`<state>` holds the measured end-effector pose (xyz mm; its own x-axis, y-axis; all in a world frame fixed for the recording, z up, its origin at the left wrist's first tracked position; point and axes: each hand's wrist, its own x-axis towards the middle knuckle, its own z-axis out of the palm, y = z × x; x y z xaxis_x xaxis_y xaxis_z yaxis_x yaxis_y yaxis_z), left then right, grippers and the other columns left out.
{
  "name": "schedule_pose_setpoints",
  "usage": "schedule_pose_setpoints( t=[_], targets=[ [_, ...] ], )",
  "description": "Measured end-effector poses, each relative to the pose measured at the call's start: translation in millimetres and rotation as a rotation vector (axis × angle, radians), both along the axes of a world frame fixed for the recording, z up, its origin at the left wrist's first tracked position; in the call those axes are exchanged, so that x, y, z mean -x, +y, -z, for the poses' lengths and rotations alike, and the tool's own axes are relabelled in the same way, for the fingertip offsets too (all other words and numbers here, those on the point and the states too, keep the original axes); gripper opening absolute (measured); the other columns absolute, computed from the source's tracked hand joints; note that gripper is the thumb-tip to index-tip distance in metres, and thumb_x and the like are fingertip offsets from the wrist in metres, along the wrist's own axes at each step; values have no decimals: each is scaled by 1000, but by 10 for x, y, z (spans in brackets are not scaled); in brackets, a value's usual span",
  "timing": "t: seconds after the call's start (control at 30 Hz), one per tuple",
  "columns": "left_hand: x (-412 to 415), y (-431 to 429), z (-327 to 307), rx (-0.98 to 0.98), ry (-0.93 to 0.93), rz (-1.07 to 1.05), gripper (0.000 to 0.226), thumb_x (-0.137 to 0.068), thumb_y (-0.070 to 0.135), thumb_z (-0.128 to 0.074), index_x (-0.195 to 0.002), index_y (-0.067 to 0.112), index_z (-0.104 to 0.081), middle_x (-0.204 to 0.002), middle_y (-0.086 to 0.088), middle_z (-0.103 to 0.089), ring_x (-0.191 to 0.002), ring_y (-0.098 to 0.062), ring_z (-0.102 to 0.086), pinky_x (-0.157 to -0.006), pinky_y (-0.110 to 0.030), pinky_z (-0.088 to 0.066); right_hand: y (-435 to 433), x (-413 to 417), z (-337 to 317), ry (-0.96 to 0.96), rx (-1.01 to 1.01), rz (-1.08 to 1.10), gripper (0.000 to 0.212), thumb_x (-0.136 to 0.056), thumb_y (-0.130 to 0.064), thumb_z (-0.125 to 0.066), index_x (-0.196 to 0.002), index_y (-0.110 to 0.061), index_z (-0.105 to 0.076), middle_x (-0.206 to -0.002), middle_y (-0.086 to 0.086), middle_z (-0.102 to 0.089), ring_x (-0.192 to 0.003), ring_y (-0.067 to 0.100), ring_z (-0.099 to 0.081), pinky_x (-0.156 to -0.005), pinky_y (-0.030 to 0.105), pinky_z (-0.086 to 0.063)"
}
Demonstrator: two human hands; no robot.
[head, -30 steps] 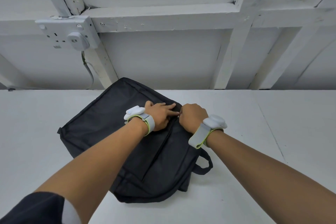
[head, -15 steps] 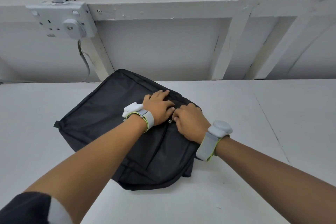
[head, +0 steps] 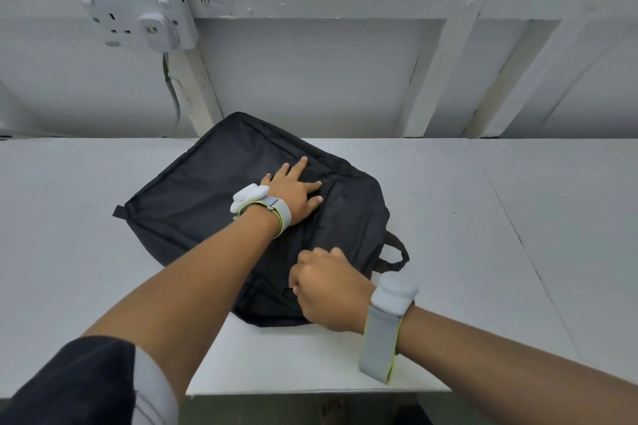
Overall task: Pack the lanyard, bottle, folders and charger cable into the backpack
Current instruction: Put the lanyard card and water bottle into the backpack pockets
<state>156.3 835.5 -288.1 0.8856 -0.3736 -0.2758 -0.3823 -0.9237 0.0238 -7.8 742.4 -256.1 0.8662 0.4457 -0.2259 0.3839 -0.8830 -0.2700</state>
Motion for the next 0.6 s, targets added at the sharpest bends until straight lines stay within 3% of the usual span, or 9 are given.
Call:
schedule_pose_setpoints(
  t=[0.1, 0.23, 0.33, 0.43, 0.5, 0.6],
  targets=[
    [11, 10, 5, -3, -20, -7, 52, -95, 62, -31, -145, 49, -35, -165, 6, 5, -150, -27, -7, -118, -53, -16, -118, -83, -31, 34, -72, 59, 26, -97, -31, -45, -105, -21, -68, -108, 2, -59, -103, 26, -50, -91, 44, -36],
    [84, -80, -67, 65, 18, -76, 49, -95, 61, -35, -140, 44, -46, -165, 2, -4, -150, -30, -10, -118, -53, -17, -473, -228, -130, -177, -49, 219, 37, -94, -53, -44, -90, -26, -70, -95, -4, -61, -95, 21, -48, -85, 41, -36],
    [203, -277, -253, 212, 9, -115, 43, -97, 52, -40, -129, 32, -59, -159, -3, -26, -145, -31, -25, -114, -49, -27, -894, -338, -229, -188, -171, 412, 30, -93, -48, -48, -89, -26, -68, -93, -4, -60, -95, 20, -51, -86, 40, -39],
    [361, -673, -523, 420, -12, -1, 35, -96, 44, -46, -117, 23, -65, -134, -3, -51, -123, -28, -50, -101, -42, -42, -1410, -266, -361, -100, -389, 599, 26, -93, -37, -53, -90, -17, -69, -93, -1, -66, -91, 19, -59, -84, 36, -48],
    [459, -919, -667, 576, 64, 21, 30, -97, 38, -48, -112, 19, -66, -113, 4, -58, -105, -19, -58, -90, -32, -45, -1653, -176, -414, -43, -462, 675, 26, -94, -34, -54, -94, -13, -69, -95, -2, -69, -88, 18, -61, -83, 33, -49],
    [684, -1582, -815, 718, 184, 87, 25, -96, 37, -48, -104, 21, -66, -104, 9, -68, -94, -15, -65, -76, -28, -48, -2208, 171, -494, -55, -532, 818, 25, -94, -33, -55, -95, -13, -69, -92, -4, -70, -86, 18, -64, -82, 33, -50]
  ],
)
